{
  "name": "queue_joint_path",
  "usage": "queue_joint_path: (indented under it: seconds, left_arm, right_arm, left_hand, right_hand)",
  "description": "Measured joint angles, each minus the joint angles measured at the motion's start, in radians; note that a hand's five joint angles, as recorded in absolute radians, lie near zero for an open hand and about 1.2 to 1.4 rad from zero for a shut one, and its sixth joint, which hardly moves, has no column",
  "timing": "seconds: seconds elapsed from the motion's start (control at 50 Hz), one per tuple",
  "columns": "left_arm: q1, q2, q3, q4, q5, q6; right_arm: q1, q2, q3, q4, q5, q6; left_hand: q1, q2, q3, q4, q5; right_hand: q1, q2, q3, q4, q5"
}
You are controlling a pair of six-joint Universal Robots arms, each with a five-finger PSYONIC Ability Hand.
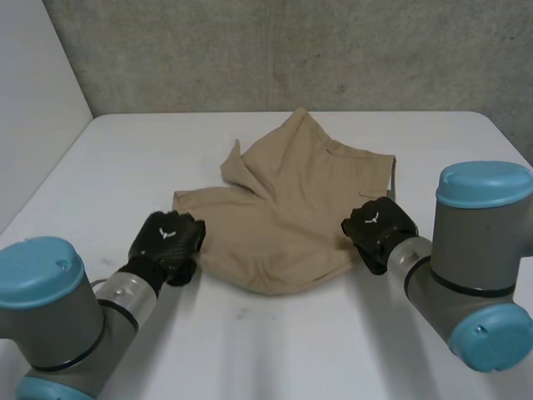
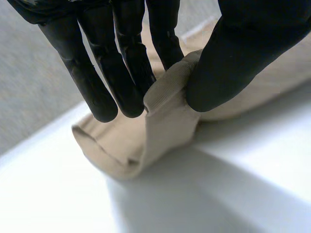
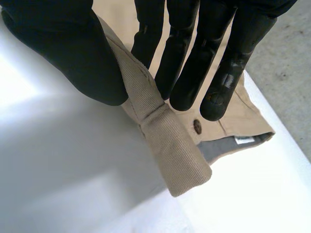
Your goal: Fold the shorts.
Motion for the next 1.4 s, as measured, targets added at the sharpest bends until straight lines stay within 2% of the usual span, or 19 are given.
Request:
queue_joint_path:
  seconds: [0.18, 0.28, 0.36, 0.44, 0.54, 0.62, 0.72, 0.78, 0.8, 0.84, 0.9, 0.94, 1.02, 1.1, 1.28, 1.4]
  left_arm:
    - [0.009, 0.2, 0.049, -0.426, -0.004, 0.063]
    - [0.008, 0.343, 0.08, -0.725, 0.009, 0.092]
    - [0.005, 0.404, 0.082, -0.893, 0.045, 0.148]
    - [0.008, 0.414, 0.066, -0.943, 0.084, 0.207]
    - [0.015, 0.306, 0.07, -0.845, 0.102, 0.254]
    - [0.016, 0.183, 0.129, -0.739, 0.075, 0.265]
    - [0.007, 0.027, 0.389, -0.635, -0.06, 0.258]
    - [0.004, 0.006, 0.464, -0.614, -0.091, 0.253]
    - [-0.002, -0.023, 0.636, -0.551, -0.149, 0.235]
    - [-0.003, -0.028, 0.702, -0.514, -0.166, 0.224]
    - [-0.004, -0.012, 0.861, -0.307, -0.198, 0.158]
    - [-0.003, 0.014, 0.892, -0.182, -0.205, 0.12]
    - [-0.002, 0.094, 0.876, 0.05, -0.217, 0.059]
    - [0.001, 0.144, 0.802, 0.15, -0.224, 0.033]
    - [0.004, 0.17, 0.546, 0.15, -0.222, 0.032]
    - [-0.001, 0.148, 0.321, 0.135, -0.214, 0.039]
  right_arm:
    - [-0.002, -0.147, 0.052, 0.17, -0.013, -0.032]
    - [-0.003, -0.223, 0.059, 0.408, -0.032, -0.137]
    - [-0.008, -0.258, 0.063, 0.545, -0.064, -0.214]
    - [-0.017, -0.262, 0.067, 0.594, -0.094, -0.25]
    - [-0.021, -0.188, 0.064, 0.592, -0.098, -0.264]
    - [-0.017, -0.113, 0.021, 0.577, -0.072, -0.265]
    - [-0.013, -0.053, -0.172, 0.498, -0.016, -0.252]
    - [-0.012, -0.05, -0.222, 0.469, -0.008, -0.246]
    - [-0.012, -0.054, -0.358, 0.367, 0.009, -0.22]
    - [-0.013, -0.062, -0.417, 0.308, 0.016, -0.202]
    - [-0.013, -0.108, -0.545, 0.059, 0.034, -0.135]
    - [-0.013, -0.137, -0.568, -0.085, 0.042, -0.106]
    - [-0.011, -0.187, -0.554, -0.303, 0.052, -0.074]
    - [0.0, -0.2, -0.512, -0.374, 0.053, -0.066]
    - [0.05, -0.142, -0.385, -0.335, 0.036, -0.064]
    - [0.068, -0.05, -0.251, -0.304, 0.007, -0.063]
  left_hand:
    - [0.0, 0.0, 0.0, 0.0, 0.0]
    - [0.0, 0.0, 0.0, 0.0, 0.0]
    - [0.0, 0.0, 0.0, 0.0, 0.0]
    - [0.0, 0.0, 0.0, 0.0, 0.0]
    - [0.0, 0.0, 0.0, 0.0, 0.0]
    - [0.0, 0.0, 0.0, 0.0, 0.0]
    - [0.0, 0.0, 0.005, 0.0, 0.0]
    - [0.0, 0.0, 0.005, 0.0, 0.0]
    - [0.0, 0.0, 0.005, 0.0, 0.0]
    - [0.0, 0.0, 0.005, 0.0, 0.0]
    - [0.0, 0.0, 0.005, 0.0, 0.0]
    - [0.0, 0.0, 0.005, 0.0, 0.0]
    - [0.0, 0.0, 0.005, 0.0, 0.0]
    - [0.0, 0.0, 0.005, 0.001, 0.0]
    - [0.0, 0.0, 0.005, 0.001, 0.0]
    - [0.0, 0.0, 0.005, 0.001, 0.0]
  right_hand:
    - [0.0, 0.0, 0.0, 0.0, 0.0]
    - [0.0, 0.0, 0.0, 0.0, 0.0]
    - [0.0, 0.0, 0.0, 0.0, 0.0]
    - [0.0, 0.0, 0.0, 0.0, 0.0]
    - [0.0, 0.0, 0.0, 0.0, 0.0]
    - [0.0, 0.0, 0.0, 0.0, 0.0]
    - [0.0, 0.0, 0.0, 0.0, 0.0]
    - [0.0, 0.001, 0.0, 0.0, -0.001]
    - [0.0, 0.001, 0.0, 0.0, 0.0]
    - [0.0, 0.001, 0.0, 0.0, 0.0]
    - [0.0, 0.001, 0.0, 0.0, 0.0]
    - [0.0, 0.001, 0.0, 0.0, 0.0]
    - [0.0, 0.001, 0.0, 0.0, 0.001]
    - [0.0, 0.001, 0.0, 0.001, 0.001]
    - [0.006, 0.001, 0.0, 0.005, 0.001]
    - [0.006, 0.001, 0.0, 0.005, 0.001]
